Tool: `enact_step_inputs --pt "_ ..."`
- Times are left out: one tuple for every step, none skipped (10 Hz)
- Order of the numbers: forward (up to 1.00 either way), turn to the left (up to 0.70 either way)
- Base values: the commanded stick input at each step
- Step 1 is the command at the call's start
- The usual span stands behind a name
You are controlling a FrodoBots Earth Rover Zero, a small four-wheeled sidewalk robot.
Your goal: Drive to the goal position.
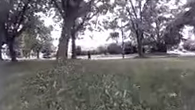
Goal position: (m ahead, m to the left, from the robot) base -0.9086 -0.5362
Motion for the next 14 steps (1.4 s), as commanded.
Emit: enact_step_inputs --pt "0.5 0.0" --pt "0.5 0.0" --pt "0.5 0.0" --pt "0.5 0.0" --pt "0.5 0.0" --pt "0.5 0.0" --pt "0.5 0.0" --pt "0.5 0.0" --pt "0.5 0.0" --pt "0.5 0.0" --pt "0.5 0.0" --pt "0.5 0.0" --pt "0.5 0.0" --pt "0.5 0.0"
